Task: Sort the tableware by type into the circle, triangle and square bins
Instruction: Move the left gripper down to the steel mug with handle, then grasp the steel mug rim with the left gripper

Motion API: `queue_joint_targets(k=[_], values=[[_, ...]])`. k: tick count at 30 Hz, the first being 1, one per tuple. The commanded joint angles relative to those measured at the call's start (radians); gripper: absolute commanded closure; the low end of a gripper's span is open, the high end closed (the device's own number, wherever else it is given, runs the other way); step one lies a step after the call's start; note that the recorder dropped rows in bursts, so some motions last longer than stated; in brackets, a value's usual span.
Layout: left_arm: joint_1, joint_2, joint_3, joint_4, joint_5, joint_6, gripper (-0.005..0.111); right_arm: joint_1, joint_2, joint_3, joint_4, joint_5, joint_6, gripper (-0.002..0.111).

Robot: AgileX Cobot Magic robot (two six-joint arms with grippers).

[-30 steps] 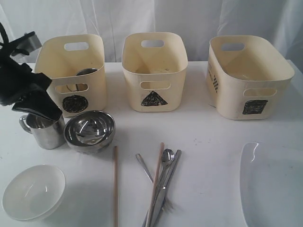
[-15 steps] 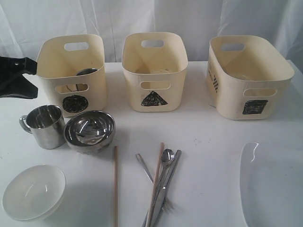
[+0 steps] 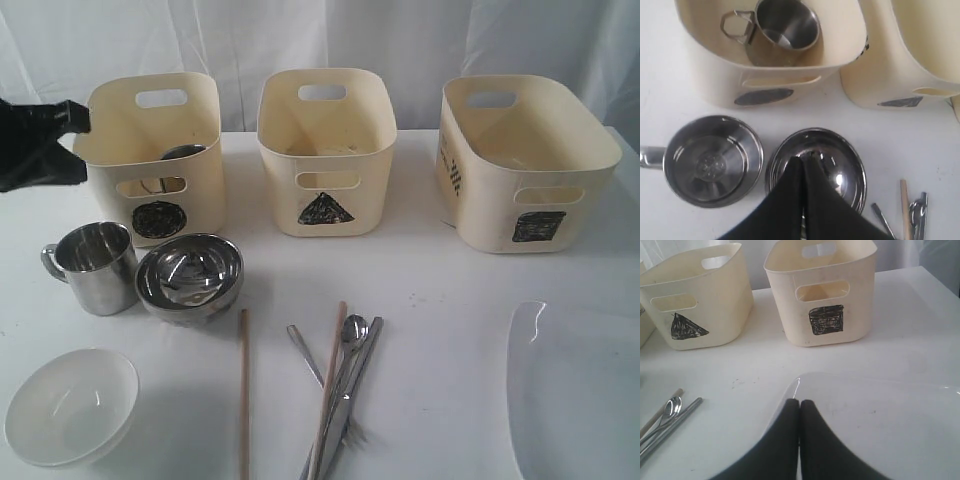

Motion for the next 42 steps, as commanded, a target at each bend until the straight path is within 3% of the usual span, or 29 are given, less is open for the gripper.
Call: queue_joint_targets(k=[1, 6, 9, 11, 15, 20, 22, 27, 30, 38, 42], values=[[-0.006, 0.06, 0.037, 0.101, 0.077, -0.249, 0.107, 0.003, -0.005, 0.005, 0.001, -0.004, -0.001, 0.108], [-0.006, 0.045, 0.079, 0.461, -0.034, -0.838, 0.107, 0.003, -0.005, 0.005, 0.001, -0.004, -0.001, 0.108], [-0.006, 0.051, 0.079, 0.746, 0.054, -1.213, 0.107, 0.003, -0.005, 0.005, 0.001, -0.004, -0.001, 0.108], [-0.006, 0.063, 0.079, 0.867, 0.117, -1.359, 0.107, 0.003, -0.005, 0.005, 0.001, -0.004, -0.001, 0.108], [-0.006, 0.093, 0.079, 0.862, 0.091, -1.373, 0.107, 0.003, -0.005, 0.005, 0.001, -0.004, -0.001, 0.108], [-0.006, 0.105, 0.079, 0.845, -0.046, -1.373, 0.107, 0.003, -0.005, 0.005, 0.001, -0.004, -0.001, 0.108], [-0.006, 0.137, 0.079, 0.822, -0.113, -1.375, 0.1, 0.003, -0.005, 0.005, 0.001, -0.004, -0.001, 0.108], [-0.006, 0.181, 0.079, 0.717, 0.013, -1.328, 0.089, 0.003, -0.005, 0.005, 0.001, -0.004, -0.001, 0.108], [-0.006, 0.181, 0.079, 0.717, 0.031, -1.289, 0.089, 0.003, -0.005, 0.005, 0.001, -0.004, -0.001, 0.108], [-0.006, 0.181, 0.079, 0.719, -0.09, -1.119, 0.101, 0.003, -0.005, 0.005, 0.001, -0.004, -0.001, 0.108], [-0.006, 0.181, 0.079, 0.725, -0.167, -1.05, 0.098, 0.003, -0.005, 0.005, 0.001, -0.004, -0.001, 0.108]])
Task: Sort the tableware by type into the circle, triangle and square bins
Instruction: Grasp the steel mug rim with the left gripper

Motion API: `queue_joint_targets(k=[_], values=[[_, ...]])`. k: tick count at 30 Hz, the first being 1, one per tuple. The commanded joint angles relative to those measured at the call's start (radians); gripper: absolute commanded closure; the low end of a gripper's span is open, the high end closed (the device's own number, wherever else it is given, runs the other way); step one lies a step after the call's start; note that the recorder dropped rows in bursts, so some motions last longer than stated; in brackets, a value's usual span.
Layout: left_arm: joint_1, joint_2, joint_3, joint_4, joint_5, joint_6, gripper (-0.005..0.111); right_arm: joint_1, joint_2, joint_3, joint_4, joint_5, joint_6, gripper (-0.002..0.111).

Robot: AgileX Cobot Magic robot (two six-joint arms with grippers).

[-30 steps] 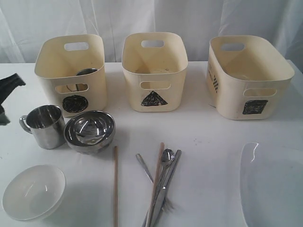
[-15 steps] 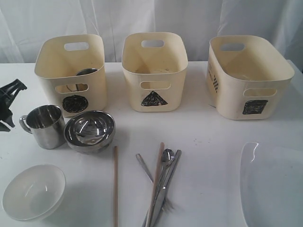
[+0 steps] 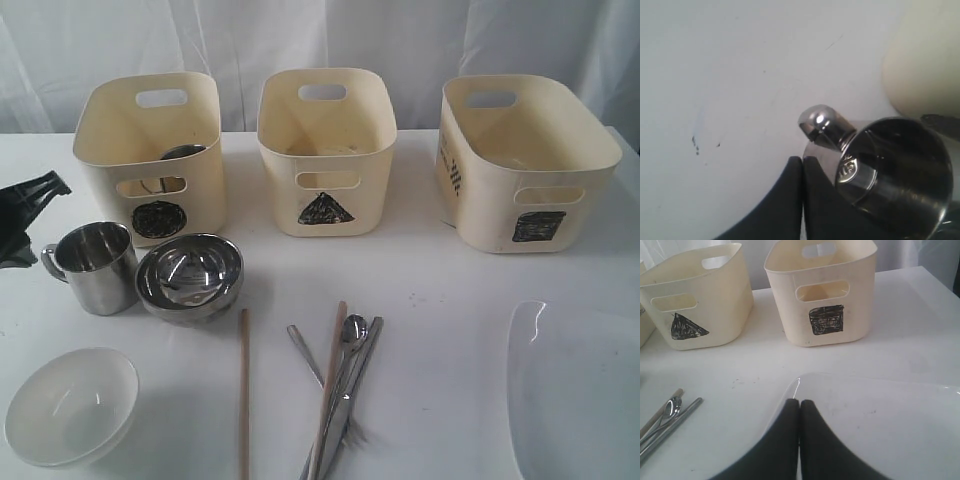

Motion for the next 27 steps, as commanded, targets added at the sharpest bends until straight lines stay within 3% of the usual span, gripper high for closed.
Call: queue_joint_targets(k=[1, 6, 10, 18, 22, 27], values=[[-0.006, -0.001, 0.008, -0.002, -0.072, 0.076, 0.094, 0.003, -0.005, 0.005, 0.001, -0.004, -0.001, 0.108], [-0.006, -0.001, 0.008, -0.034, -0.107, 0.05, 0.066, 0.003, -0.005, 0.005, 0.001, -0.004, -0.001, 0.108], [-0.006, 0.006, 0.008, -0.077, -0.092, 0.037, 0.054, 0.003, -0.005, 0.005, 0.001, -0.004, -0.001, 0.108], [-0.006, 0.084, 0.008, -0.171, -0.08, 0.03, 0.053, 0.003, -0.005, 0.005, 0.001, -0.004, -0.001, 0.108], [-0.006, 0.1, 0.008, -0.167, -0.183, 0.049, 0.053, 0.003, -0.005, 0.005, 0.001, -0.004, -0.001, 0.108], [-0.006, 0.124, 0.008, -0.167, -0.134, 0.051, 0.053, 0.003, -0.005, 0.005, 0.001, -0.004, -0.001, 0.108]])
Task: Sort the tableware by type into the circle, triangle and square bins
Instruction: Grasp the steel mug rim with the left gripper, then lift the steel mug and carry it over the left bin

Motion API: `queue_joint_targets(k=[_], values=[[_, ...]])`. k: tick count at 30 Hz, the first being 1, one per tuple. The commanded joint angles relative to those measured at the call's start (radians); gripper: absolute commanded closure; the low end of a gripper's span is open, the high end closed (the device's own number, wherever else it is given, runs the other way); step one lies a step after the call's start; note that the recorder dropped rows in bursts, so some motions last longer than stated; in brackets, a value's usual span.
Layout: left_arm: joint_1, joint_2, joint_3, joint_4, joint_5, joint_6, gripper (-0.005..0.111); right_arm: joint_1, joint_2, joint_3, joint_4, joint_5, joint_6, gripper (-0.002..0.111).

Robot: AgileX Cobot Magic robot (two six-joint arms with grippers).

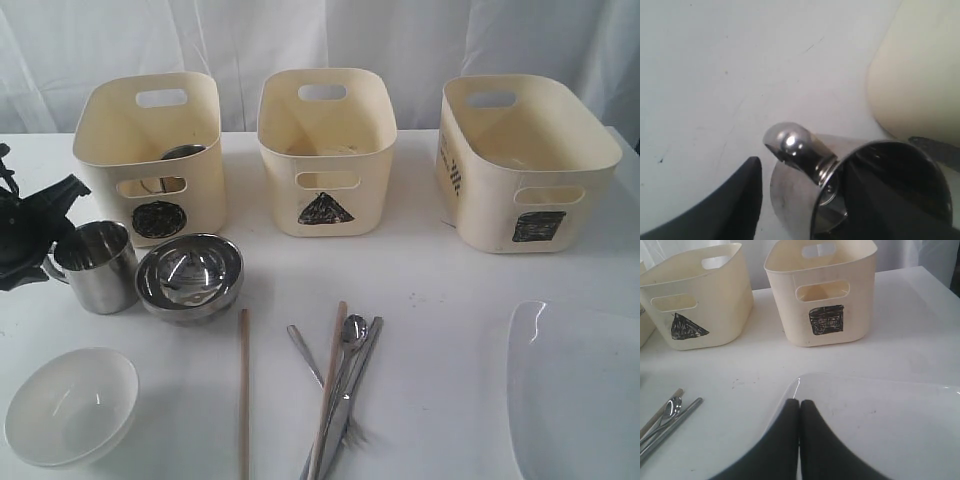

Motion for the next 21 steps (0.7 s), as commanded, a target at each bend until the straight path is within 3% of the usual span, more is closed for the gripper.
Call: queue_joint_targets(k=[1, 7, 14, 21], values=[[-0.006, 0.005, 0.008, -0.008, 0.031, 0.005, 0.053, 0.003, -0.005, 0.005, 0.001, -0.004, -0.001, 0.108], [-0.006, 0.005, 0.008, 0.002, 0.059, 0.05, 0.056, 0.003, -0.005, 0.005, 0.001, -0.004, -0.001, 0.108], [-0.006, 0.021, 0.008, 0.003, 0.209, 0.276, 0.081, 0.003, -0.005, 0.005, 0.001, -0.004, -0.001, 0.108], [-0.006, 0.009, 0.008, 0.003, 0.318, 0.316, 0.107, 0.003, -0.005, 0.005, 0.001, -0.004, -0.001, 0.108]])
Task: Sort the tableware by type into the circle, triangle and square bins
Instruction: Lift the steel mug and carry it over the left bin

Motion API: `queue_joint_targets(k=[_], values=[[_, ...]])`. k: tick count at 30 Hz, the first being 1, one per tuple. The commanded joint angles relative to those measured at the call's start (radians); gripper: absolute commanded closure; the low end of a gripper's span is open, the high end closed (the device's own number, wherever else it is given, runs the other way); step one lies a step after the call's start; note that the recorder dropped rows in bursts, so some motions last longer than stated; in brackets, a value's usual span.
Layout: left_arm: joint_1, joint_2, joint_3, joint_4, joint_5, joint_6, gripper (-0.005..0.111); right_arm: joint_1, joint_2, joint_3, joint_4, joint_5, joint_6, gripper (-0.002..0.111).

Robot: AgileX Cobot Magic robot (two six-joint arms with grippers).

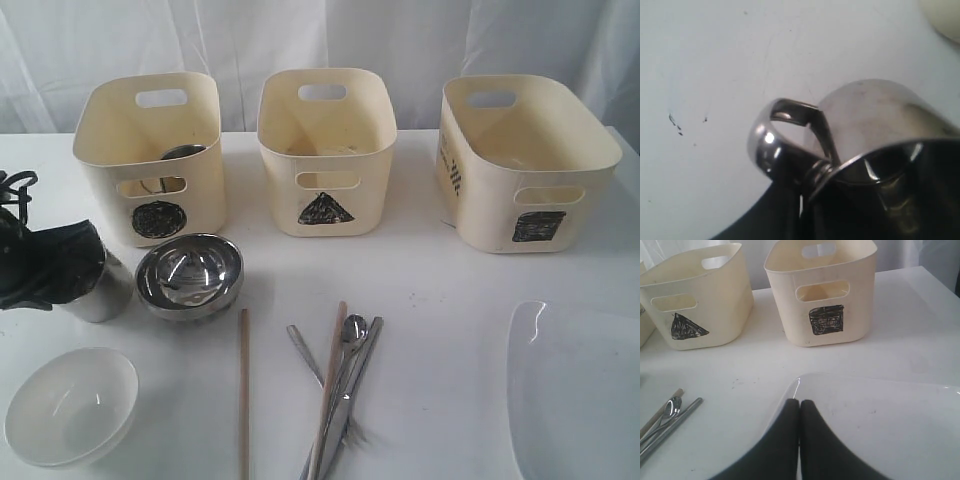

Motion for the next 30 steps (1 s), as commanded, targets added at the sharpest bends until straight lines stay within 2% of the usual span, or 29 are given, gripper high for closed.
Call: queue_joint_targets(k=[1, 8, 12, 16, 20, 21, 24, 27, 30], values=[[-0.005, -0.016, 0.01, 0.012, 0.098, 0.047, 0.107, 0.003, -0.005, 0.005, 0.001, -0.004, -0.001, 0.108], [-0.005, -0.158, 0.01, 0.012, 0.018, 0.102, 0.107, 0.003, -0.005, 0.005, 0.001, -0.004, -0.001, 0.108], [-0.005, -0.271, 0.01, 0.012, -0.087, 0.12, 0.107, 0.003, -0.005, 0.005, 0.001, -0.004, -0.001, 0.108], [-0.005, -0.383, 0.01, 0.008, -0.271, 0.117, 0.107, 0.003, -0.005, 0.005, 0.001, -0.004, -0.001, 0.108], [-0.005, -0.414, 0.01, 0.003, -0.571, 0.117, 0.107, 0.003, -0.005, 0.005, 0.001, -0.004, -0.001, 0.108], [-0.005, -0.398, 0.01, 0.003, -0.665, 0.117, 0.107, 0.003, -0.005, 0.005, 0.001, -0.004, -0.001, 0.108], [-0.005, -0.318, -0.028, 0.003, -0.801, 0.121, 0.107, 0.003, -0.005, 0.005, 0.001, -0.004, -0.001, 0.108], [-0.005, -0.161, -0.147, 0.003, -0.819, 0.121, 0.107, 0.003, -0.005, 0.005, 0.001, -0.004, -0.001, 0.108], [-0.005, -0.008, -0.314, 0.076, -0.729, 0.123, 0.107, 0.003, -0.005, 0.005, 0.001, -0.004, -0.001, 0.108]])
